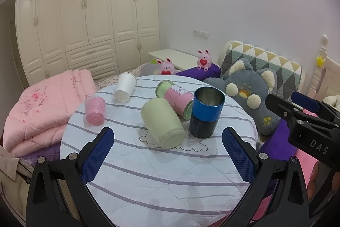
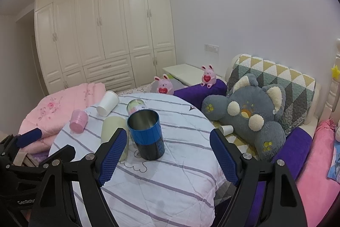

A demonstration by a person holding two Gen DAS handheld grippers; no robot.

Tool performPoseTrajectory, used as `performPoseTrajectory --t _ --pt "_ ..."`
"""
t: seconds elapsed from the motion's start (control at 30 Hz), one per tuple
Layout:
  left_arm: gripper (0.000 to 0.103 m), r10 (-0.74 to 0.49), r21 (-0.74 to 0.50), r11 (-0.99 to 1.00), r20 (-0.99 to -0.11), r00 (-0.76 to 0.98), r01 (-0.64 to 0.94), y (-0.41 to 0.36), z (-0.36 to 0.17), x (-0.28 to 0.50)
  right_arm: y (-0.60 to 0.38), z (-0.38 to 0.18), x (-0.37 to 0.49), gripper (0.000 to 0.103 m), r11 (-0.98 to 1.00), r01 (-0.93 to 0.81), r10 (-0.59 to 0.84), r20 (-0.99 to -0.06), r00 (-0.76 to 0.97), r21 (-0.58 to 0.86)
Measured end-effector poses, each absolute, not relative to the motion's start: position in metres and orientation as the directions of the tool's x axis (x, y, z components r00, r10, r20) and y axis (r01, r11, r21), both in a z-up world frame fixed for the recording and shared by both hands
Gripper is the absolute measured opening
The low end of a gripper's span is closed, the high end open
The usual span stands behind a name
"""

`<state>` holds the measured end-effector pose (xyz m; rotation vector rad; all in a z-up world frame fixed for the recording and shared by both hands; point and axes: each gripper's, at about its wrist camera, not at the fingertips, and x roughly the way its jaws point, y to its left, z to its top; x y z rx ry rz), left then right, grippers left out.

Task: Flip cup upright
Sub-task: 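Open the right tool and pull it back from the cup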

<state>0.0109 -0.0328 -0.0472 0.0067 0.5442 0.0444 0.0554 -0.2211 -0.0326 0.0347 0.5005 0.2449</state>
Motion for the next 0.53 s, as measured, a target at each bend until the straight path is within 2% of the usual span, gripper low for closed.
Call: performPoseTrajectory --t 0.53 --pt "0.103 0.054 0.030 0.999 -0.540 0.840 -0.045 -0.030 -0.054 0.030 -0.214 -0.052 0.076 0.082 0.969 -0.228 0.242 -0.530 0.813 0.092"
